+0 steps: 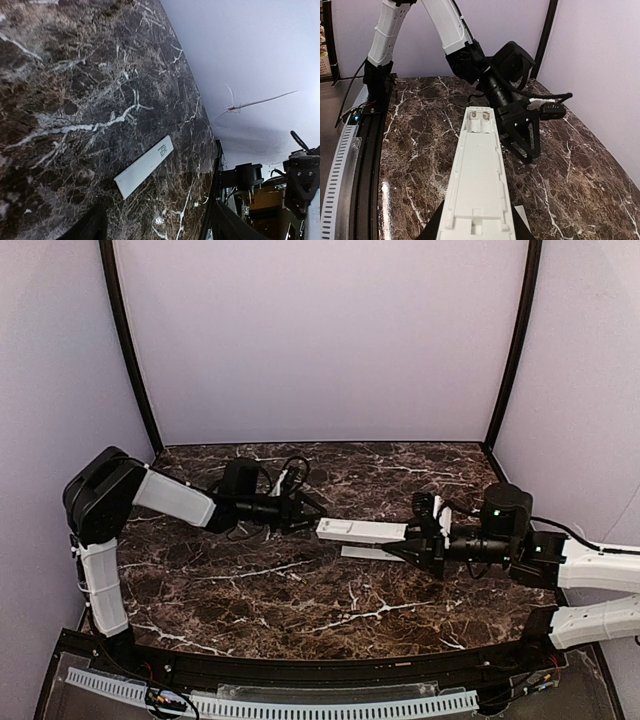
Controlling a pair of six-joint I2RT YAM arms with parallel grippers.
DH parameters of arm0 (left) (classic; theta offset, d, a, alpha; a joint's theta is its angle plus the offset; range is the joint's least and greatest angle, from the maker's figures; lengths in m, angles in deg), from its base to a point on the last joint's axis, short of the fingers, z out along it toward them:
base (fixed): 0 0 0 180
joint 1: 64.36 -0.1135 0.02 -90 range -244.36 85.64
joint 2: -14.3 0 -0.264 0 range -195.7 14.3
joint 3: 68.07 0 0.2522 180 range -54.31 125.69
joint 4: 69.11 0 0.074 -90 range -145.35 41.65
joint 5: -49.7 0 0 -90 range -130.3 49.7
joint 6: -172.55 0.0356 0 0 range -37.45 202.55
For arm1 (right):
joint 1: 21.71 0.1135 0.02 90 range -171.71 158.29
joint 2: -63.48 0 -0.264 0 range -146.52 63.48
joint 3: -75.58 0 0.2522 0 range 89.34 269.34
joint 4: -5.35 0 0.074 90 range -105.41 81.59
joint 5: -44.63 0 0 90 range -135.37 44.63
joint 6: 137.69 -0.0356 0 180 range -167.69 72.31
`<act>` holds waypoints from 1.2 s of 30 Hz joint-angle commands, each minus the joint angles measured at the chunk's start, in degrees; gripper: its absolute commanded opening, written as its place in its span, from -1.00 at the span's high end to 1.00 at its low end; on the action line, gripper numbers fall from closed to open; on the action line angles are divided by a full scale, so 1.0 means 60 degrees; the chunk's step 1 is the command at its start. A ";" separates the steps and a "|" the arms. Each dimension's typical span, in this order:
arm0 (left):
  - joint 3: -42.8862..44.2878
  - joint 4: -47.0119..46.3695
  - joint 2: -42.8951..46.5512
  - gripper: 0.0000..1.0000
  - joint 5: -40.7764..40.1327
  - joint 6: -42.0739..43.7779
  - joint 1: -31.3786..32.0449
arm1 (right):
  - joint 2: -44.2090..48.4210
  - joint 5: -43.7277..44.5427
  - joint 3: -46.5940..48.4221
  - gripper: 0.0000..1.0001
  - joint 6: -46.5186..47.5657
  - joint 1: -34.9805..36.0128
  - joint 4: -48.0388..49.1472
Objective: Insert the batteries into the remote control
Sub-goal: Place the battery cover at the center of the board, then pass from the right arm to the left
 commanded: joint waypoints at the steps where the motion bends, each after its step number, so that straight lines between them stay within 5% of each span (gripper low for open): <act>1: -0.0657 0.0174 0.2180 -0.54 0.0179 0.1203 -0.0462 | -0.0400 -0.1183 0.0556 1.00 0.0267 -0.0049 -0.0118; 6: -0.0959 0.1737 0.3705 -0.57 0.2321 0.2508 -0.0476 | -0.0794 -0.2382 0.1243 1.00 0.0338 -0.0035 -0.0794; 10: -0.1938 0.1158 0.4893 -0.59 0.3725 0.2171 -0.0258 | -0.1072 -0.3113 0.1918 1.00 0.0447 0.0068 -0.1370; 19: -0.1952 0.1551 0.5226 -0.60 0.5022 0.2283 0.1104 | -0.1520 -0.3407 0.2940 1.00 0.0981 0.0568 -0.2273; 27: -0.2278 -0.0559 0.5245 -0.50 0.6064 0.0400 0.1535 | -0.1836 -0.3128 0.3289 1.00 0.1358 0.1156 -0.2953; 36: -0.2504 0.0515 0.5194 -0.35 0.6377 0.0700 0.1900 | -0.1957 -0.2847 0.3522 1.00 0.1635 0.1362 -0.3136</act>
